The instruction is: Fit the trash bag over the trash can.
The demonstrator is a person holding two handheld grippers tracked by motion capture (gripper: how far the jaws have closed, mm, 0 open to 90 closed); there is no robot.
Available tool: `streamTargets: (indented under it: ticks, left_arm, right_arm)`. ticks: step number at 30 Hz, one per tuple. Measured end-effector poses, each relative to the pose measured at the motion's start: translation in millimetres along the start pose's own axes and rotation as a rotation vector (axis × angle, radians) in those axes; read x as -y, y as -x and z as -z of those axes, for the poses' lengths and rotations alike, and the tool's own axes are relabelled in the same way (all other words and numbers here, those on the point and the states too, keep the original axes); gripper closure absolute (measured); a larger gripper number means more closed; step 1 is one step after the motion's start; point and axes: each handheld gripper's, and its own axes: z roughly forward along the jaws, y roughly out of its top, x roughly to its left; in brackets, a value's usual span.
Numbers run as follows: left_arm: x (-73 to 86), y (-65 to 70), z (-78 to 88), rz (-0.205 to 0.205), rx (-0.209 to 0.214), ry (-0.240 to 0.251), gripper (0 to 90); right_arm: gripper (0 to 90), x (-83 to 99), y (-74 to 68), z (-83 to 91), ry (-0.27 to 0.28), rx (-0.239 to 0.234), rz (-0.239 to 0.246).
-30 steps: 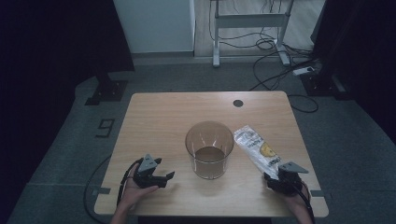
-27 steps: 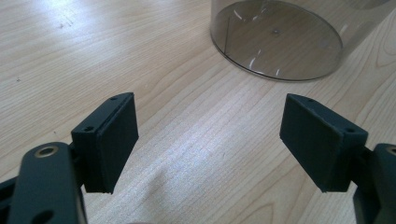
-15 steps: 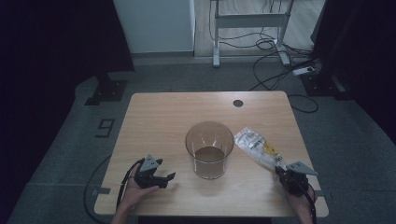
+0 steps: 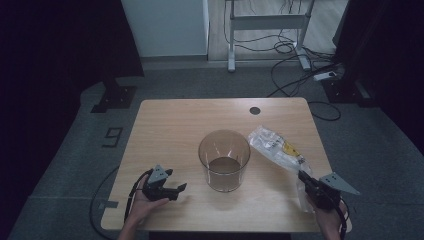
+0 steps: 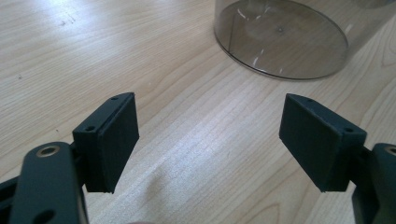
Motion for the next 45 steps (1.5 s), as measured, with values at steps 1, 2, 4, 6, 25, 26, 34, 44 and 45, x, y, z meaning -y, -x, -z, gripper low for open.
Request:
streamTargets:
  ticks: [1, 2, 4, 6, 25, 26, 34, 44, 45]
  left_arm:
    - [0.0, 0.0, 0.0, 0.0, 0.0, 0.0, 19.9]
    - [0.0, -0.4, -0.3, 0.001, 0.0, 0.0, 19.9]
    - [0.0, -1.9, -0.9, 0.008, -0.002, 0.004, 20.0]
    - [0.0, -2.6, -0.6, 0.013, 0.001, 0.005, 20.1]
    - [-13.4, -6.8, 17.4, 0.091, 0.008, 0.115, 22.3]
    - [-14.0, -7.0, 19.0, 0.093, 0.008, 0.121, 22.3]
    - [-20.3, -5.9, 29.7, 0.093, -0.005, 0.146, 23.4]
    - [-49.8, -3.0, 41.2, 0.099, -0.022, 0.187, 23.1]
    - [-57.9, -3.0, 42.5, 0.094, -0.022, 0.191, 23.1]
  right_arm:
    - [89.2, 0.0, 0.0, 0.0, 0.0, 0.0, 0.0]
    - [89.3, -5.8, -1.9, 5.3, 0.027, -0.003, -0.001]
    - [89.3, -11.9, -4.4, 10.0, 0.05, -0.02, 0.0]
    - [89.3, -18.3, -7.9, 13.6, 0.065, -0.037, 0.006]
    - [89.2, -51.9, -41.6, 45.5, 0.18, -0.166, 0.063]
    - [89.2, -52.4, -43.3, 45.7, 0.18, -0.173, 0.065]
    - [89.2, -51.3, -58.3, 39.4, 0.147, -0.235, 0.109]
    - [89.0, -49.8, -63.6, 34.2, 0.124, -0.268, 0.112]
    - [89.0, -49.5, -64.7, 33.3, 0.119, -0.271, 0.113]
